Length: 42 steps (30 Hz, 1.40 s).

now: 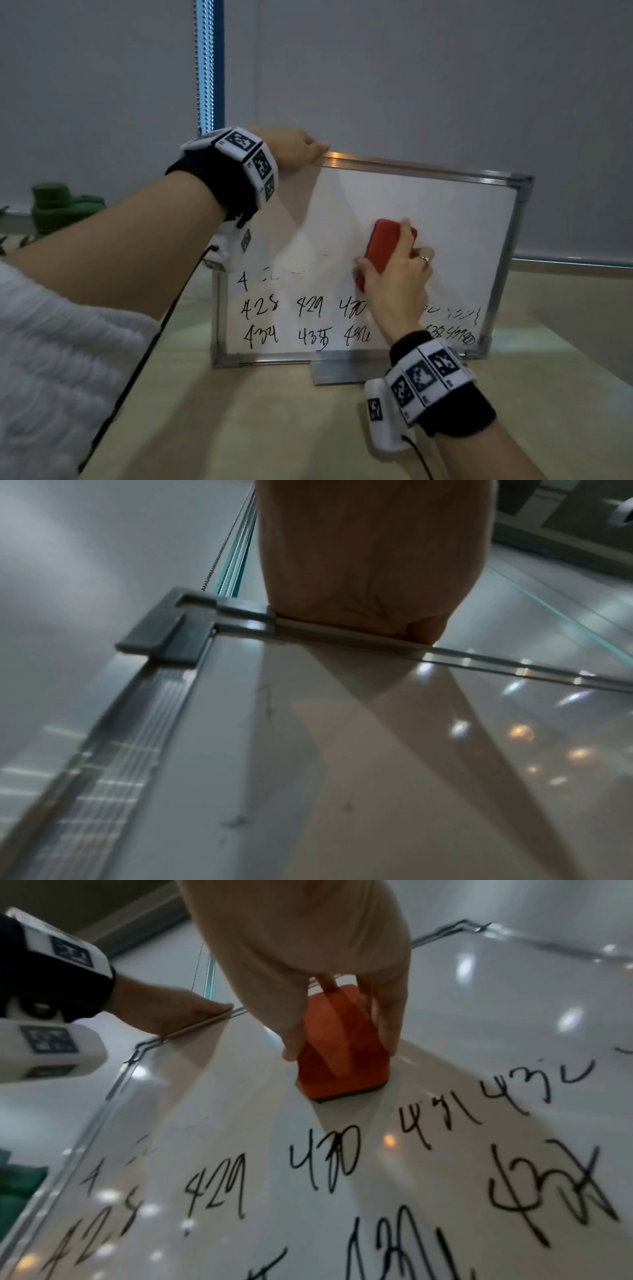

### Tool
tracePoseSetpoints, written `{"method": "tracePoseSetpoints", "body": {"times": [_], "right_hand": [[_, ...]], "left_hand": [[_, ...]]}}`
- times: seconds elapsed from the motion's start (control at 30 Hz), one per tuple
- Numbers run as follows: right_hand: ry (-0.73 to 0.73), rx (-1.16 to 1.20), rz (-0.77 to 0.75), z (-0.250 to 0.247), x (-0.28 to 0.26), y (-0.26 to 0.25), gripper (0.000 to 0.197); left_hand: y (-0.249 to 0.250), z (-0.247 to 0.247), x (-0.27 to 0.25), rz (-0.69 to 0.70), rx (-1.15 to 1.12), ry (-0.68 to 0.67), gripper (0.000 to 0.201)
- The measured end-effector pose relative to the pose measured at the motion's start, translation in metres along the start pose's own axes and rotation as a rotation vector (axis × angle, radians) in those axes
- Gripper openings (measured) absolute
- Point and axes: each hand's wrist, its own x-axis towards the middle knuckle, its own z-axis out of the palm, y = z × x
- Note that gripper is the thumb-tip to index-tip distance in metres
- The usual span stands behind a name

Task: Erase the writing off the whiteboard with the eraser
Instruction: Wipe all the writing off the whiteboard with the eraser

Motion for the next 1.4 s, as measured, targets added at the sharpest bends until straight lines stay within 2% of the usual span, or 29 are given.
{"method": "tracePoseSetpoints", "body": {"times": [0.07, 0.1, 0.17, 0.23, 0.3, 0.37, 0.43, 0.53, 0.6, 0.63, 0.7, 0.77, 0.83, 0.87, 0.97, 1.0, 1.03, 1.13, 1.17, 1.23, 1.33, 1.37, 1.4], "right_hand": [[-0.014, -0.077, -0.009, 0.017, -0.01, -0.014, 0.086], [-0.018, -0.113, -0.071, 0.029, -0.019, -0.027, 0.088], [-0.08, -0.166, -0.268, 0.058, -0.046, -0.052, 0.09], [-0.198, -0.172, -0.463, 0.075, -0.067, -0.07, 0.07], [-0.116, -0.215, -0.722, 0.074, -0.067, -0.069, 0.051], [-0.082, -0.322, -0.925, 0.062, -0.051, -0.057, 0.061], [-0.071, -0.366, -0.987, 0.047, -0.028, -0.044, 0.073], [-0.01, -0.356, -0.849, 0.037, -0.007, -0.039, 0.078], [0.0, -0.355, -0.835, 0.042, -0.009, -0.04, 0.073], [-0.028, -0.38, -0.894, 0.046, -0.013, -0.038, 0.066], [-0.116, -0.469, -1.129, 0.053, -0.022, -0.031, 0.058], [-0.247, -0.629, -1.367, 0.05, -0.019, -0.03, 0.06], [-0.324, -0.787, -1.486, 0.04, -0.003, -0.042, 0.062], [-0.342, -0.813, -1.475, 0.038, 0.006, -0.047, 0.062], [-0.23, -0.654, -1.214, 0.039, 0.012, -0.053, 0.059], [-0.204, -0.602, -1.187, 0.044, 0.005, -0.048, 0.058], [-0.202, -0.587, -1.232, 0.05, -0.004, -0.04, 0.056], [-0.292, -0.684, -1.576, 0.061, -0.022, -0.017, 0.052], [-0.314, -0.71, -1.633, 0.058, -0.019, -0.02, 0.054], [-0.258, -0.667, -1.59, 0.054, -0.006, -0.035, 0.058], [-0.153, -0.497, -1.315, 0.055, 0.004, -0.053, 0.052], [-0.134, -0.495, -1.301, 0.058, 0.001, -0.052, 0.054], [-0.144, -0.528, -1.353, 0.063, -0.005, -0.045, 0.057]], "left_hand": [[0.001, 0.001, 0.003, -0.003, 0.0, -0.004, 0.051], [0.001, 0.001, 0.005, -0.007, 0.004, -0.007, 0.052], [0.0, 0.002, 0.008, -0.014, 0.014, -0.012, 0.053], [0.0, 0.002, 0.008, -0.014, 0.025, -0.008, 0.053], [-0.001, 0.001, 0.007, -0.01, 0.031, -0.005, 0.054], [-0.002, 0.001, 0.007, -0.005, 0.041, -0.004, 0.055], [-0.002, 0.001, 0.008, 0.002, 0.048, 0.002, 0.055], [-0.002, 0.004, 0.011, 0.005, 0.057, 0.012, 0.055], [-0.002, 0.006, 0.013, 0.004, 0.051, 0.014, 0.056], [-0.003, 0.007, 0.015, 0.001, 0.047, 0.014, 0.056], [-0.004, 0.007, 0.016, -0.001, 0.046, 0.021, 0.055], [-0.004, 0.008, 0.017, 0.003, 0.046, 0.024, 0.056], [-0.004, 0.008, 0.017, 0.009, 0.047, 0.03, 0.056], [-0.004, 0.008, 0.017, 0.011, 0.046, 0.033, 0.056], [-0.005, 0.009, 0.018, 0.015, 0.035, 0.036, 0.057], [-0.006, 0.009, 0.018, 0.017, 0.03, 0.038, 0.057], [-0.006, 0.01, 0.018, 0.018, 0.029, 0.042, 0.057], [-0.006, 0.009, 0.016, 0.026, 0.047, 0.051, 0.056], [-0.006, 0.01, 0.015, 0.029, 0.06, 0.051, 0.057], [-0.006, 0.01, 0.016, 0.031, 0.082, 0.059, 0.057], [-0.007, 0.01, 0.017, 0.025, 0.084, 0.066, 0.057], [-0.007, 0.009, 0.017, 0.022, 0.079, 0.063, 0.057], [-0.008, 0.009, 0.017, 0.021, 0.074, 0.06, 0.057]]}}
